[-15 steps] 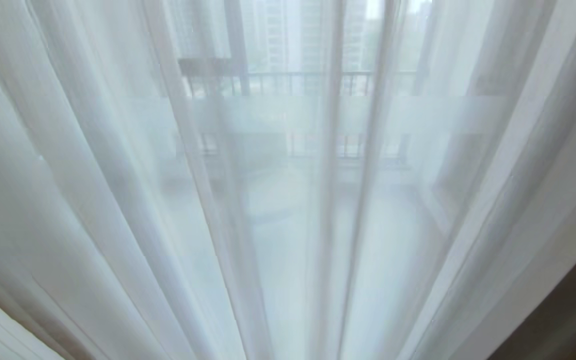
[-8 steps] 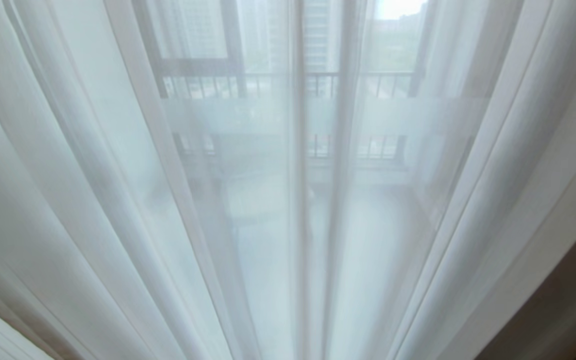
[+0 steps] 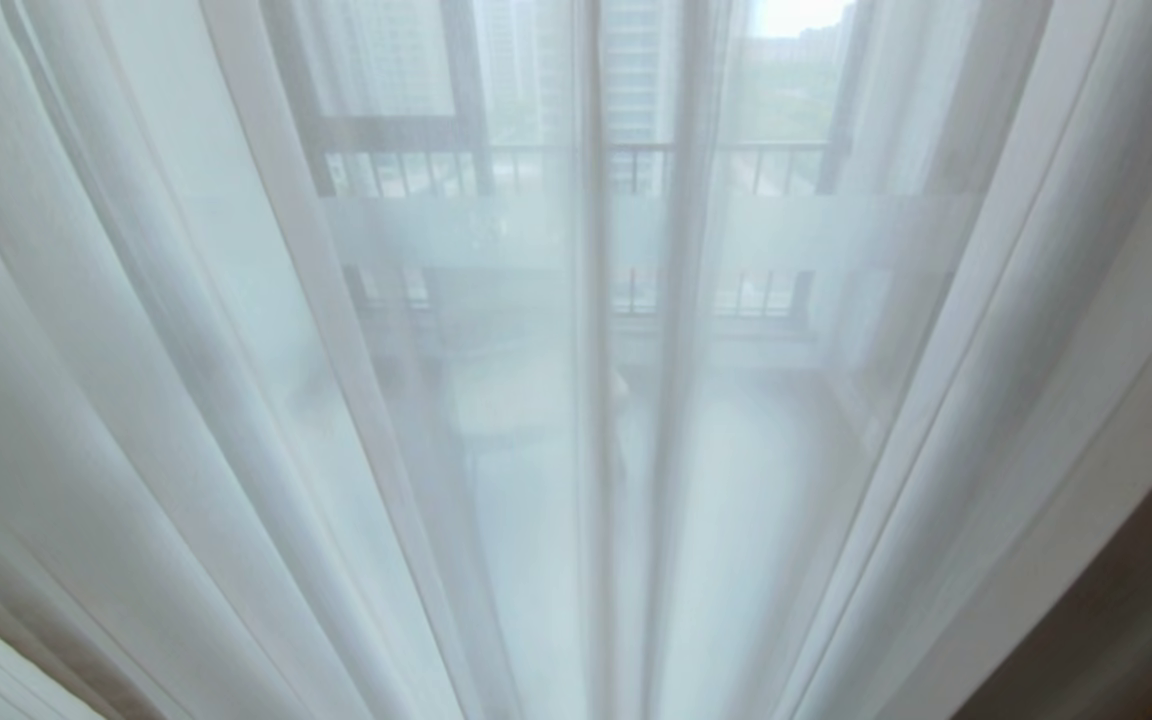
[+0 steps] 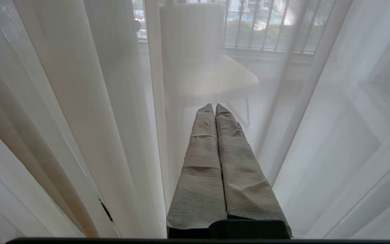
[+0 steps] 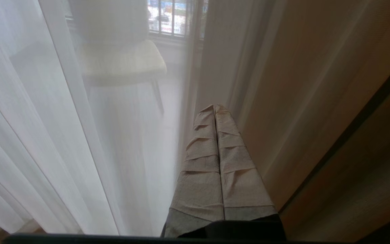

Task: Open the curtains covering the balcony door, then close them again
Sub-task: Close the outer curtains on both sides

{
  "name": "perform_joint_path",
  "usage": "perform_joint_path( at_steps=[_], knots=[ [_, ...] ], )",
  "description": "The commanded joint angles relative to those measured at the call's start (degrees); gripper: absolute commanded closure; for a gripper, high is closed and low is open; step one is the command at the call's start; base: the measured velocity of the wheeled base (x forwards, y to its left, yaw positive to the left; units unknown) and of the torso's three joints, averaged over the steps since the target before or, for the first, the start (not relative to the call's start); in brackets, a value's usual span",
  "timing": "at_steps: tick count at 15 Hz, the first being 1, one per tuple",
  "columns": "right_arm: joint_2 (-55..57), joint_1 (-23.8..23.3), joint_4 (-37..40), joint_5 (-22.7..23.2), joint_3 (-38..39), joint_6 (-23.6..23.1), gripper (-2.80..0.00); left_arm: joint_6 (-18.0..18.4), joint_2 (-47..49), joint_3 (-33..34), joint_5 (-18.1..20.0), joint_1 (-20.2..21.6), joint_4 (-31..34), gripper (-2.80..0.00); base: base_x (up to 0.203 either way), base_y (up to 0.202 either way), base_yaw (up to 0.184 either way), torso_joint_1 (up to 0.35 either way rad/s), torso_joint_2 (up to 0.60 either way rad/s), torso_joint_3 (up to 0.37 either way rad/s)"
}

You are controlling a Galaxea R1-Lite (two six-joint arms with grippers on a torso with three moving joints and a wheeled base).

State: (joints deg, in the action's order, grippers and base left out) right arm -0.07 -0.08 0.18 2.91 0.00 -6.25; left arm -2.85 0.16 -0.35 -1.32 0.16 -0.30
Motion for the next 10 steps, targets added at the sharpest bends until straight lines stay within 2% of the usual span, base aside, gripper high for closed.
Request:
perform_joint_path(
  at_steps=[1, 6, 10],
  knots=[
    [0.1, 0.0, 0.0, 0.1, 0.0, -0.1, 0.00, -0.1, -0.1, 0.0, 0.0, 0.0, 0.0, 0.00, 0.000, 0.000, 0.000, 0.000, 0.00, 0.000],
    [0.1, 0.0, 0.0, 0.1, 0.0, 0.0, 0.00, -0.1, -0.1, 0.0, 0.0, 0.0, 0.0, 0.00, 0.000, 0.000, 0.000, 0.000, 0.00, 0.000],
    [0.1, 0.0, -0.2, 0.0, 0.0, -2.3, 0.00, -0.1, -0.1, 0.0, 0.0, 0.0, 0.0, 0.00, 0.000, 0.000, 0.000, 0.000, 0.00, 0.000]
  ],
)
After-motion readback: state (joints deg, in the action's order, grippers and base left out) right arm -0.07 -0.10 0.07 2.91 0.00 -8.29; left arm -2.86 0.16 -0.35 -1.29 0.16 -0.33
